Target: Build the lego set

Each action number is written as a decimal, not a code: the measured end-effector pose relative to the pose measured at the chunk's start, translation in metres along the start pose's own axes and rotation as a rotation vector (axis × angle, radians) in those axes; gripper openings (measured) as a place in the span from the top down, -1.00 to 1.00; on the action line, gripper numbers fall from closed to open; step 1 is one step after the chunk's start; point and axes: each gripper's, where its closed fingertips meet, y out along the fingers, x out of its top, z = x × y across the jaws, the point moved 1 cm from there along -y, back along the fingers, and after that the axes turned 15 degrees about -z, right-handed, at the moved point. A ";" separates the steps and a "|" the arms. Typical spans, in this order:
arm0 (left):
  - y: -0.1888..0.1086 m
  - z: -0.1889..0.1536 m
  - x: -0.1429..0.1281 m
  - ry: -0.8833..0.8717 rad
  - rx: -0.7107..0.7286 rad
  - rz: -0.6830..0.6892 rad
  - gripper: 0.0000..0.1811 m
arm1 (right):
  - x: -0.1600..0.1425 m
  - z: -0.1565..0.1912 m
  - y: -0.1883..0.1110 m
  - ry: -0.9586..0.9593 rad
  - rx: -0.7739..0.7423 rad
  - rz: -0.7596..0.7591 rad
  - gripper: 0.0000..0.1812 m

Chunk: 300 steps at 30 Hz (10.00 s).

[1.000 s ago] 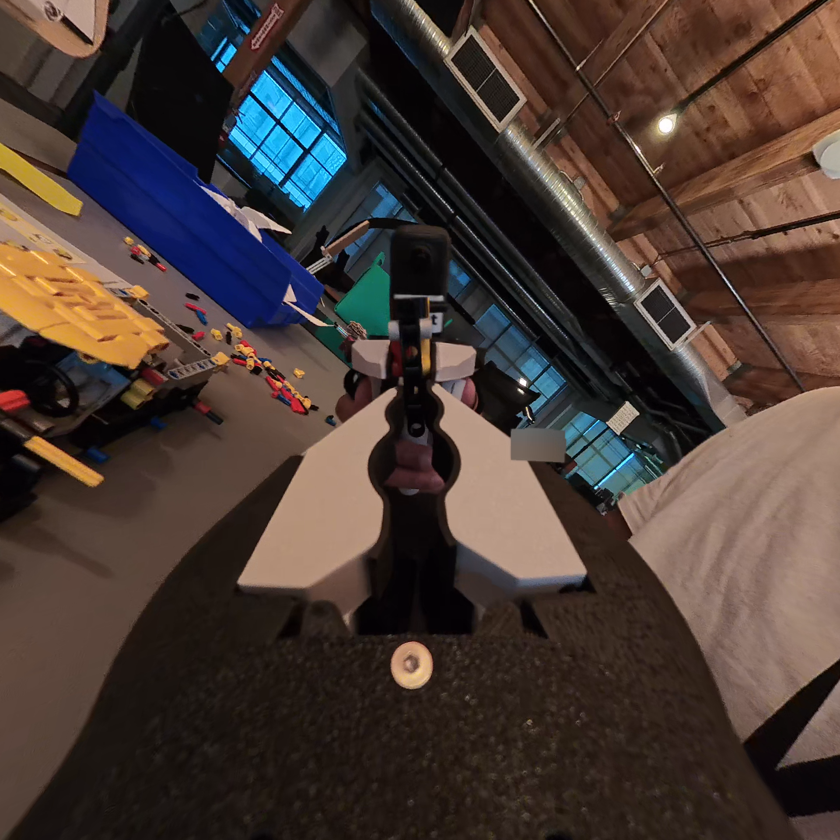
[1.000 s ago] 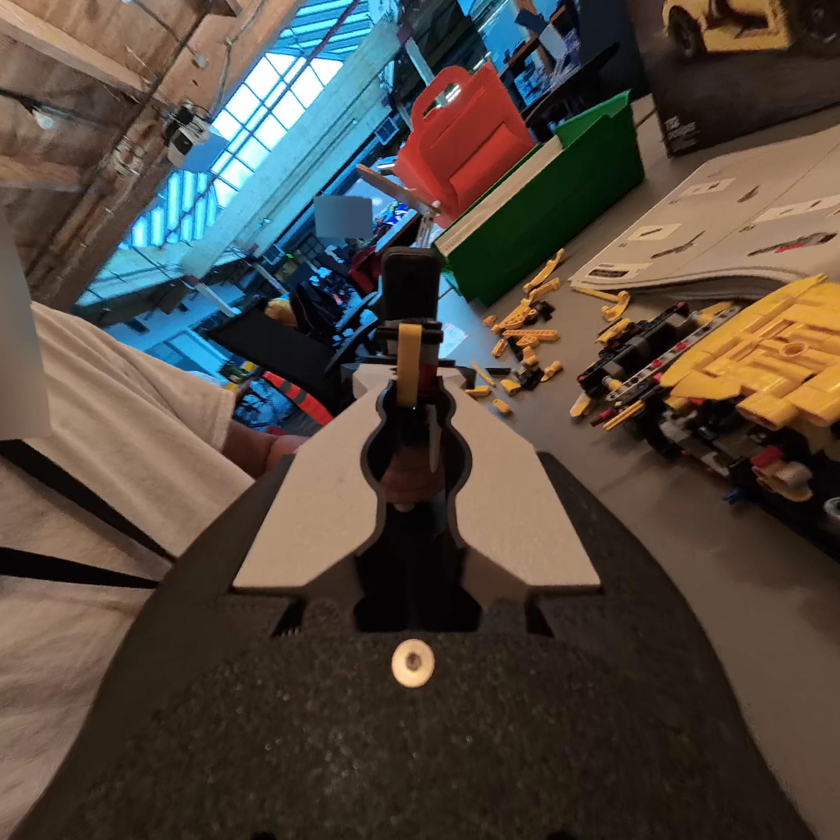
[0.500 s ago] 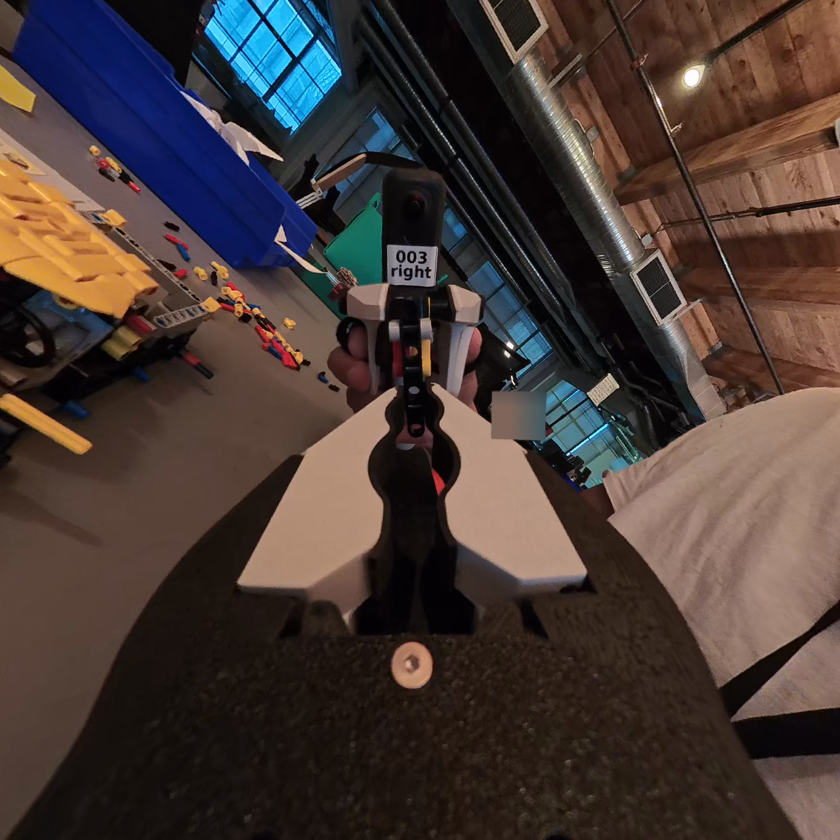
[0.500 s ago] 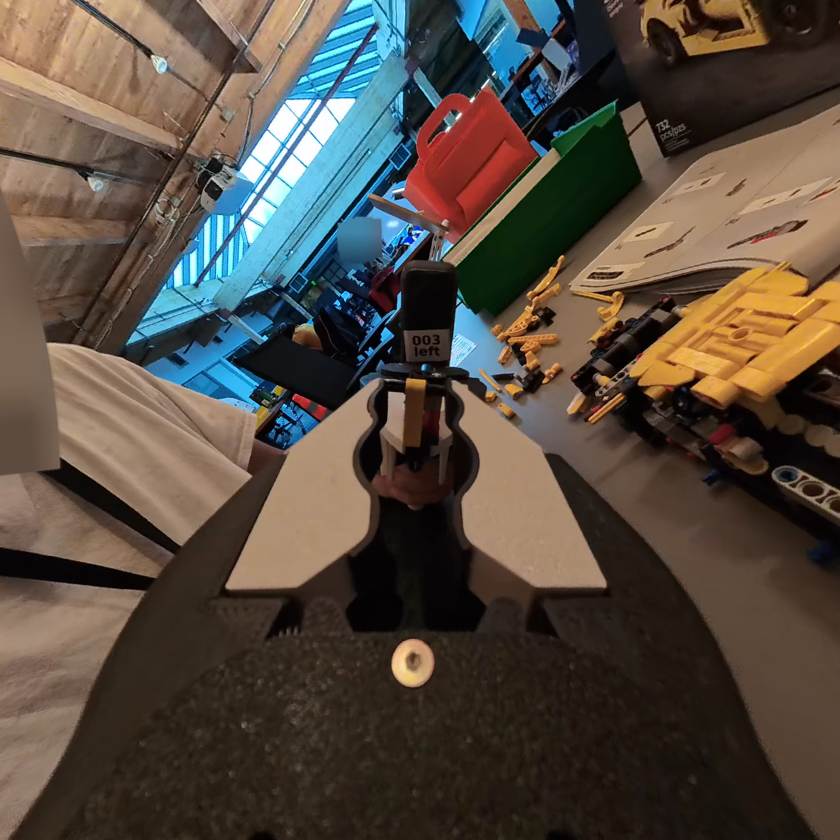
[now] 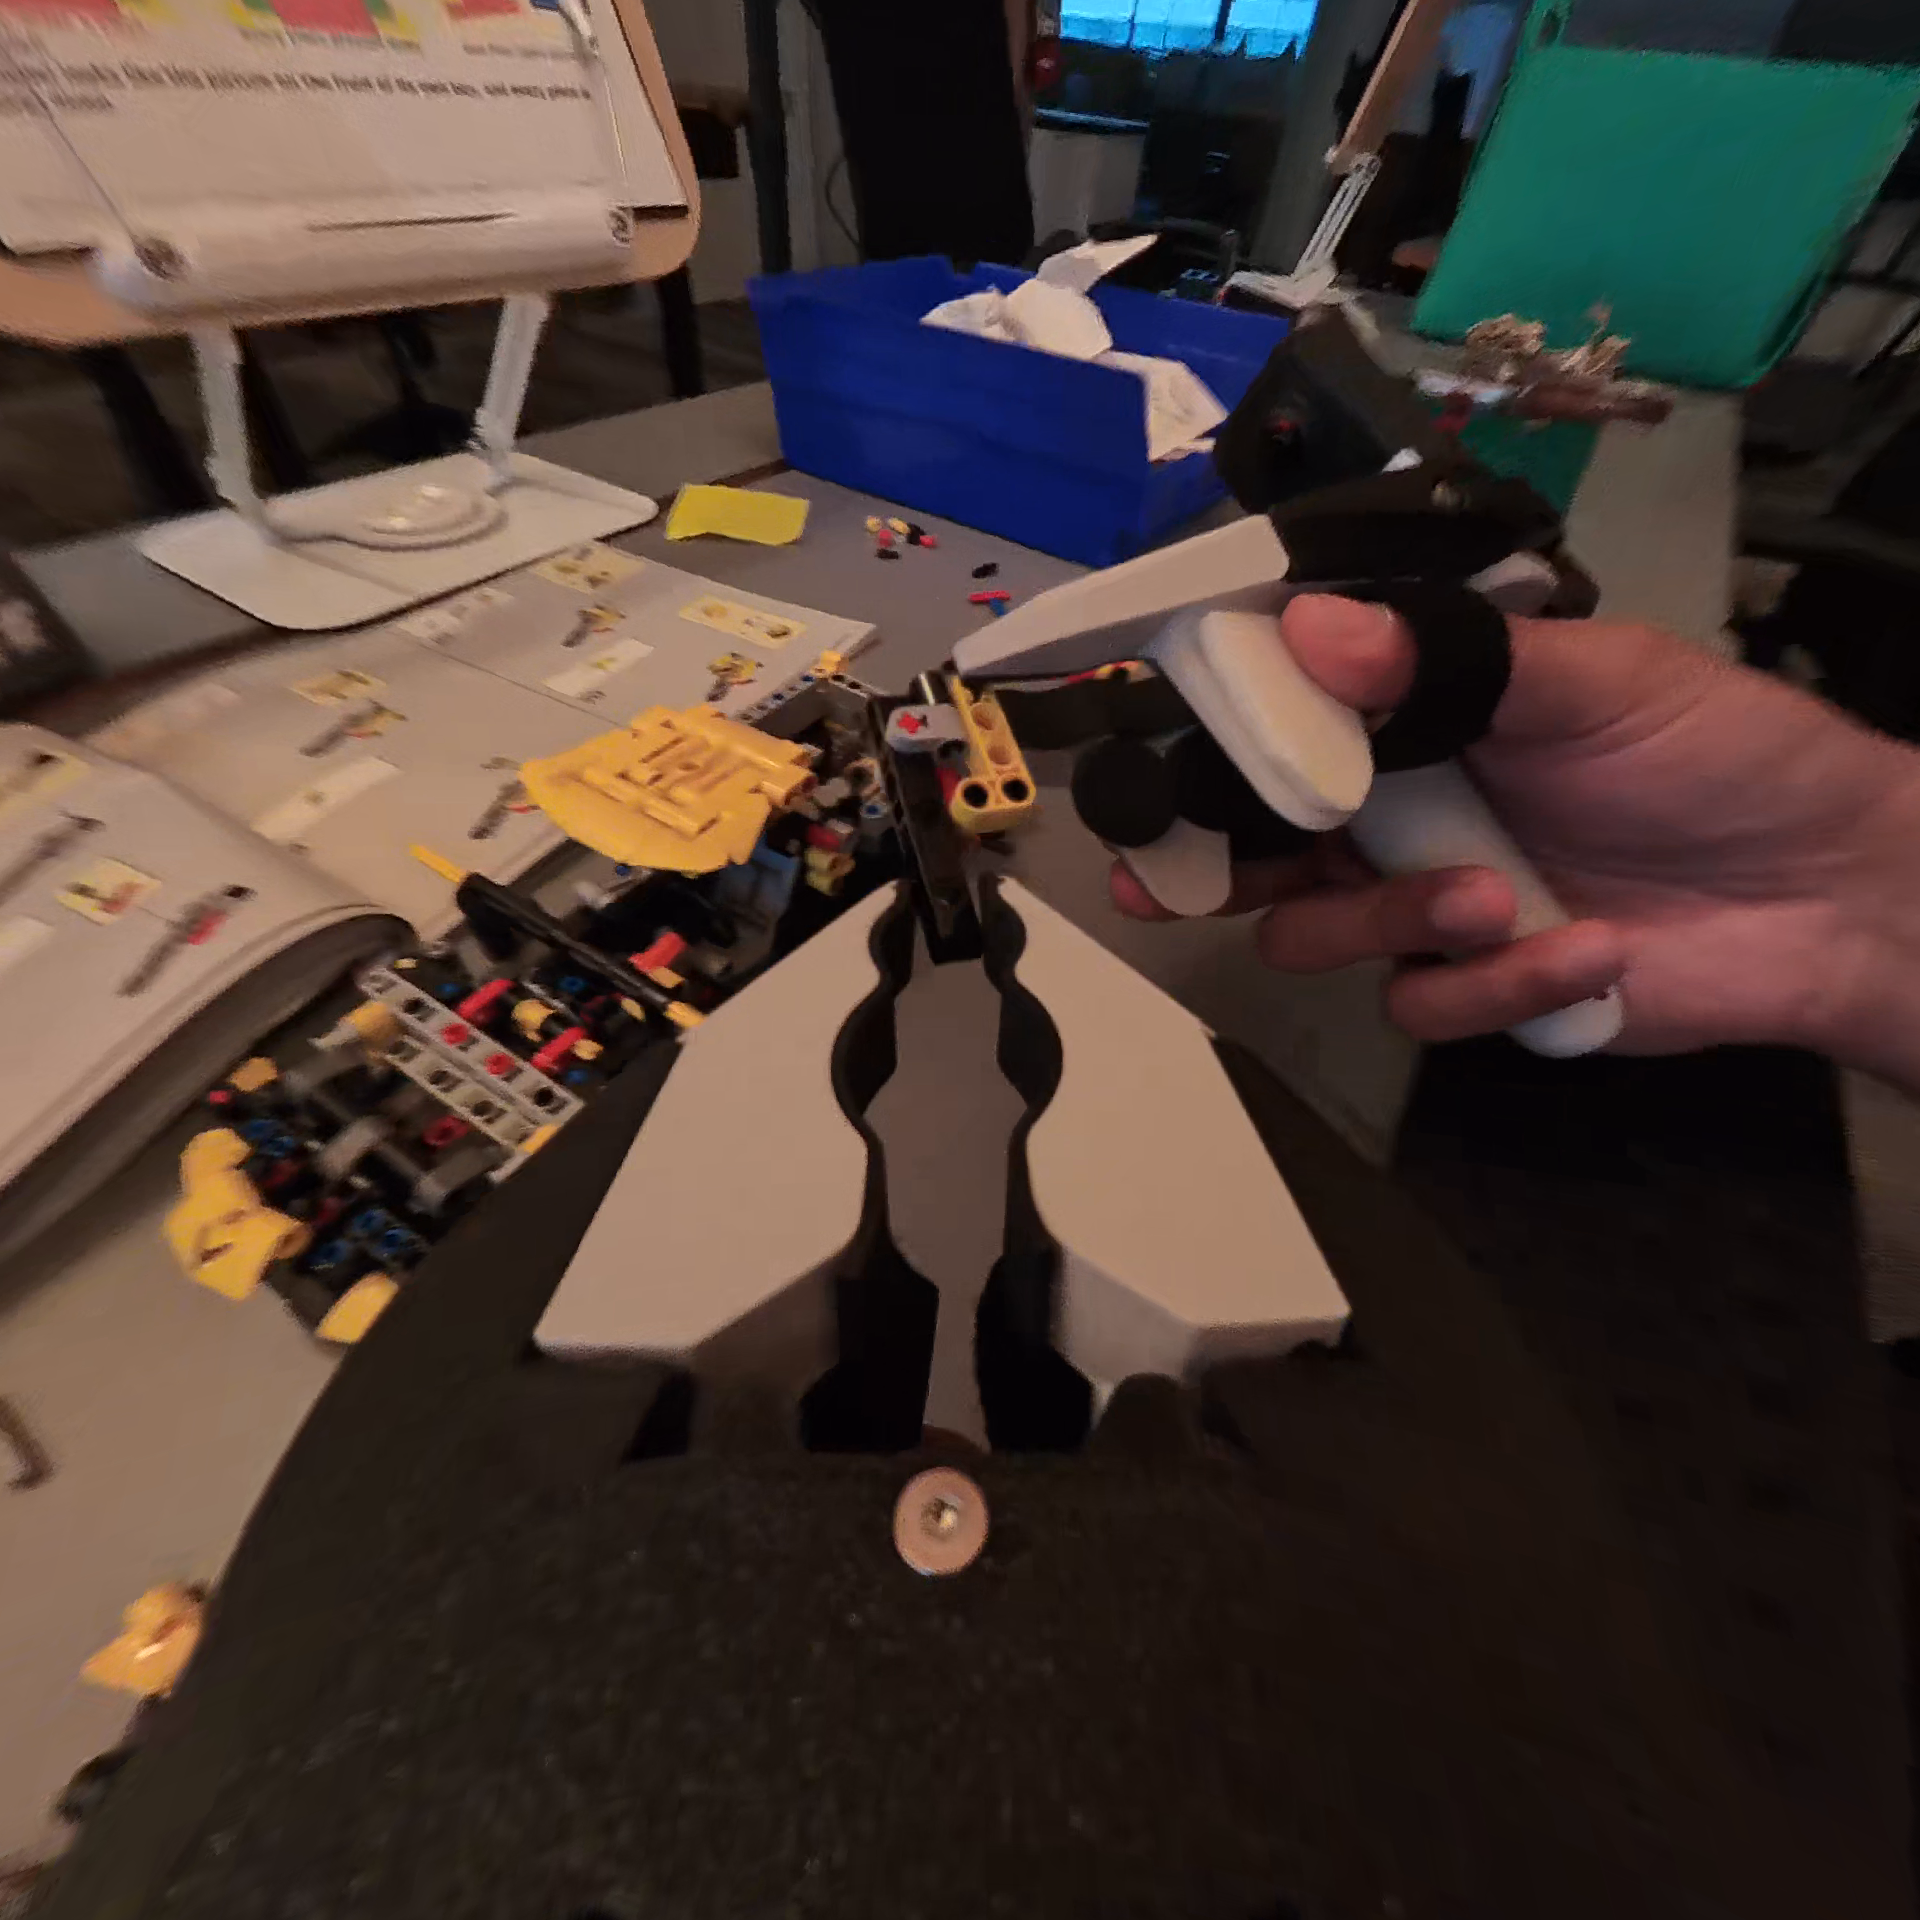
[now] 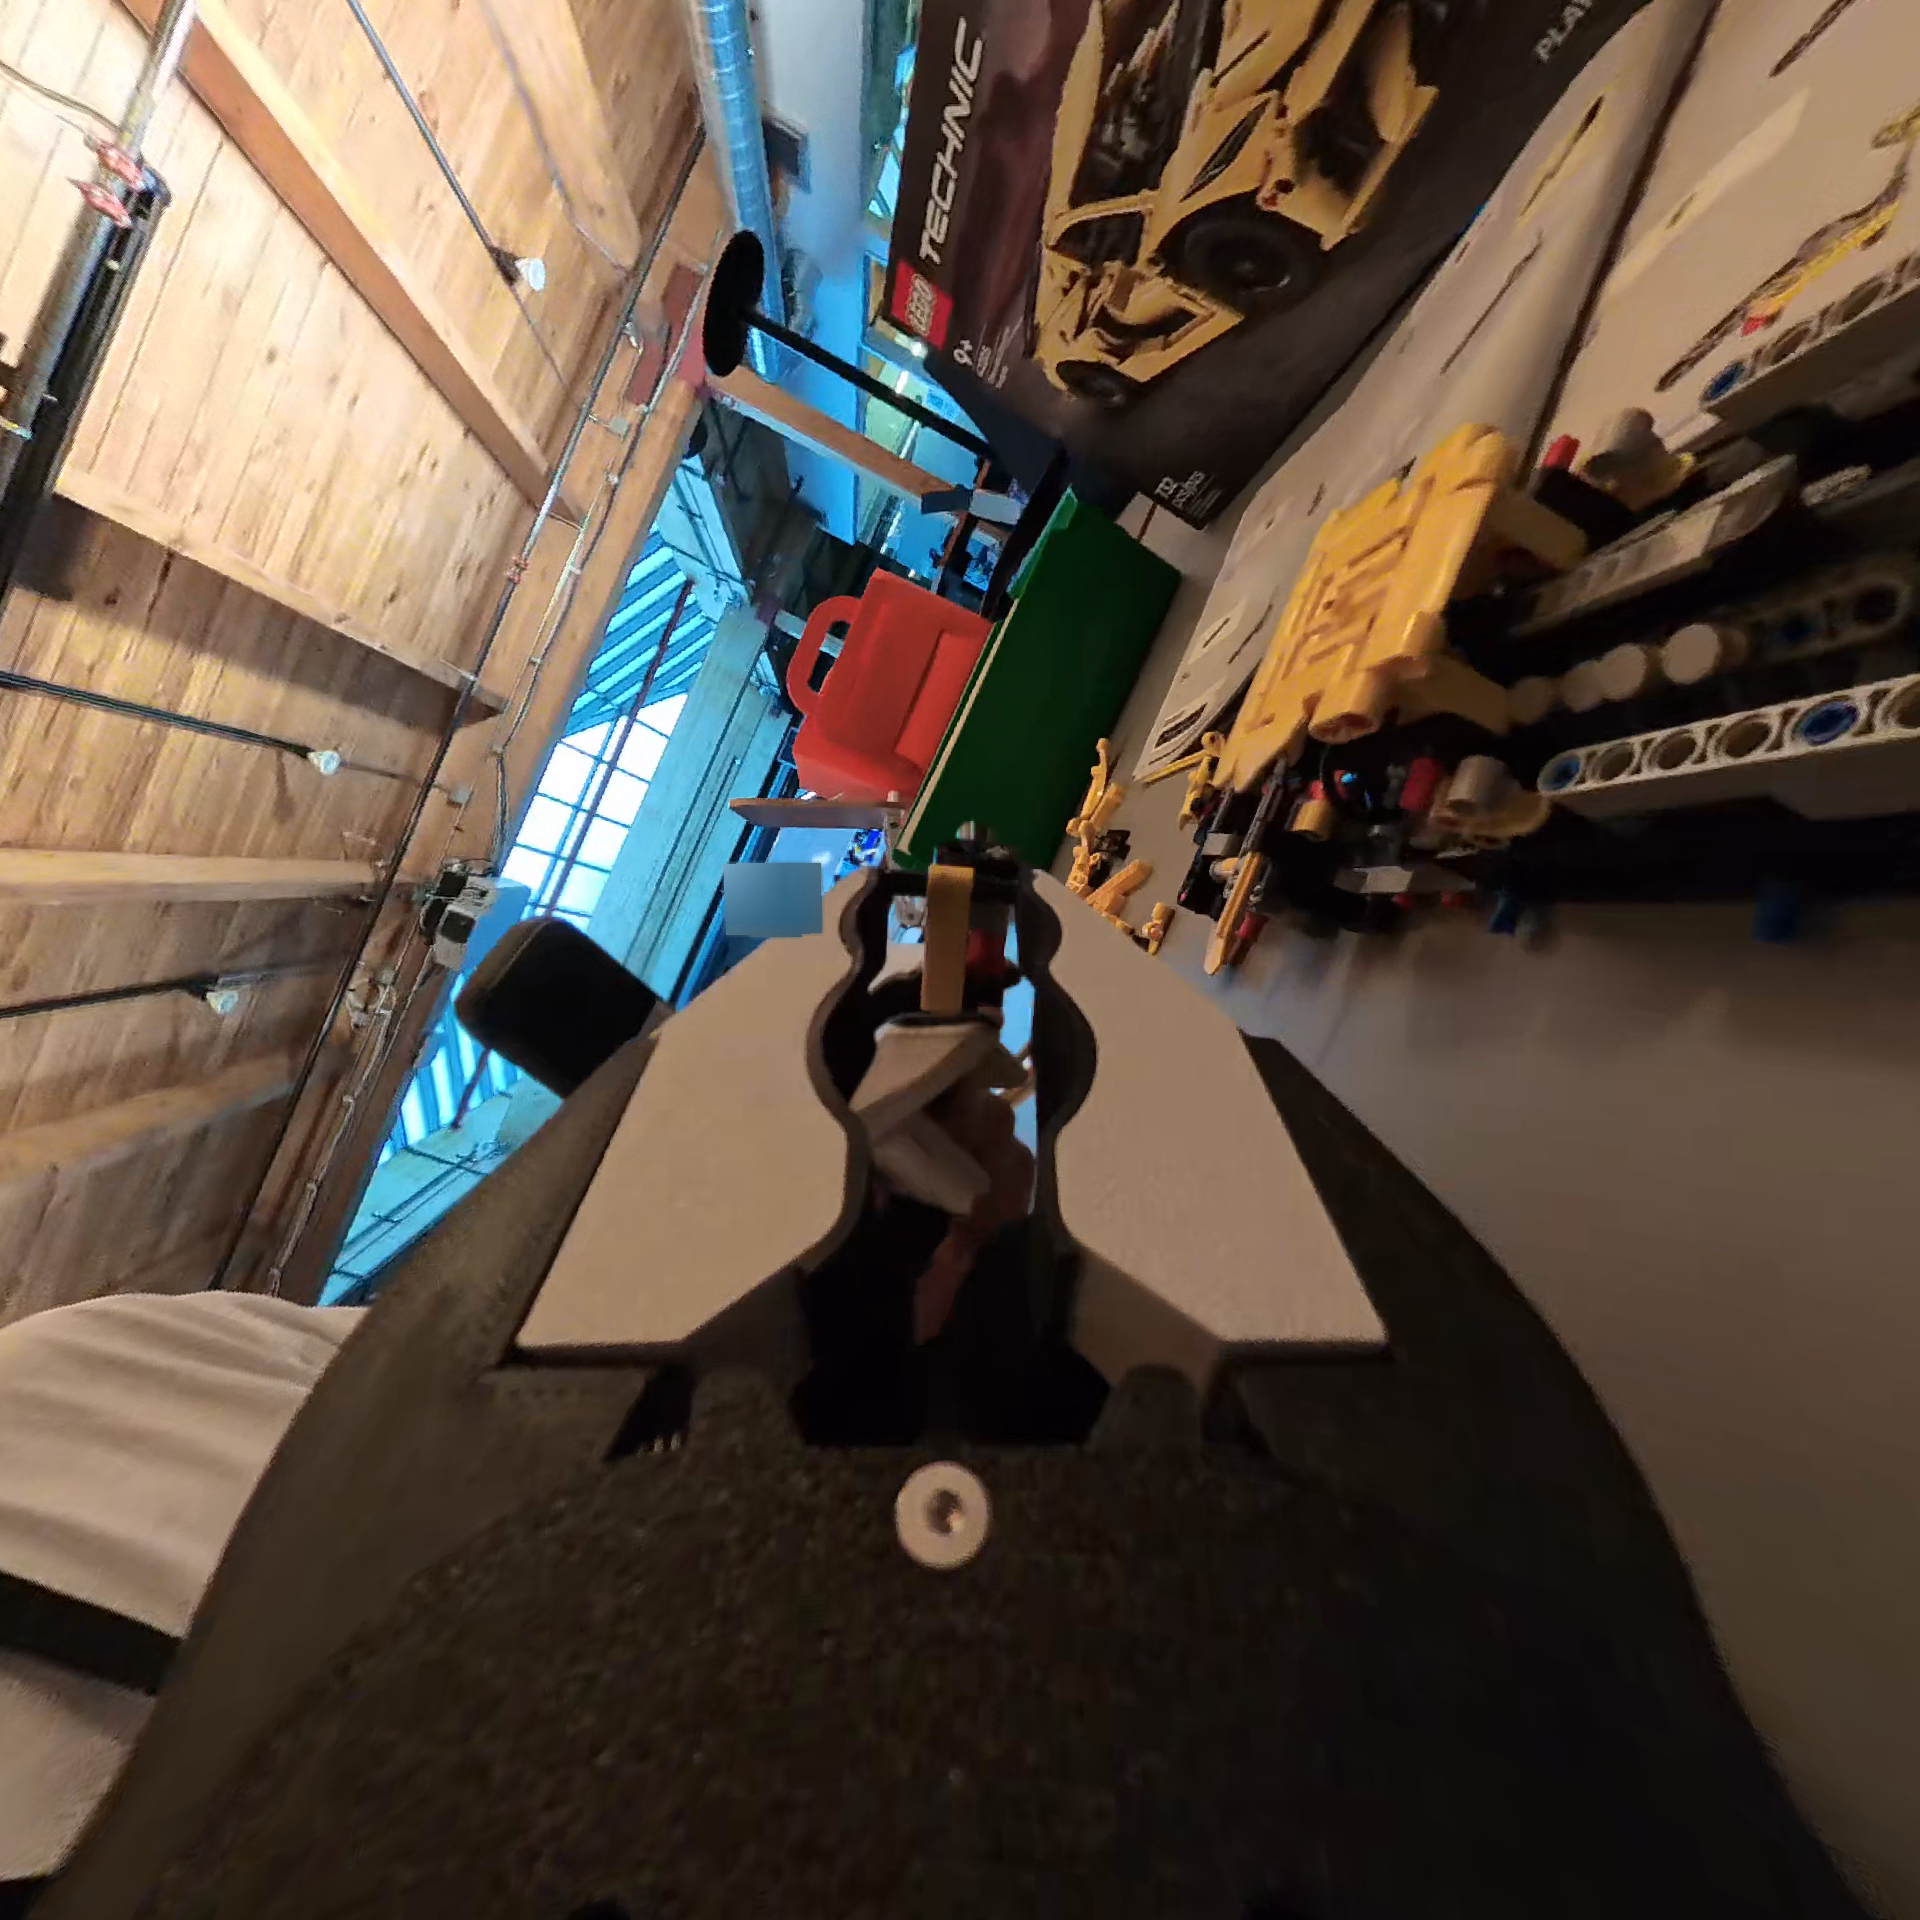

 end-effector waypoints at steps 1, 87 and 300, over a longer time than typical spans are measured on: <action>-0.001 0.003 -0.001 0.040 0.018 0.013 0.88 | -0.001 0.000 0.000 0.005 -0.001 0.004 0.74; -0.012 0.018 -0.084 -0.113 -0.133 0.483 0.92 | 0.141 -0.087 -0.007 -1.077 -0.399 0.034 0.74; -0.109 0.122 -0.025 -0.033 0.219 0.352 0.55 | 0.188 -0.073 -0.217 -1.226 -0.912 0.200 0.78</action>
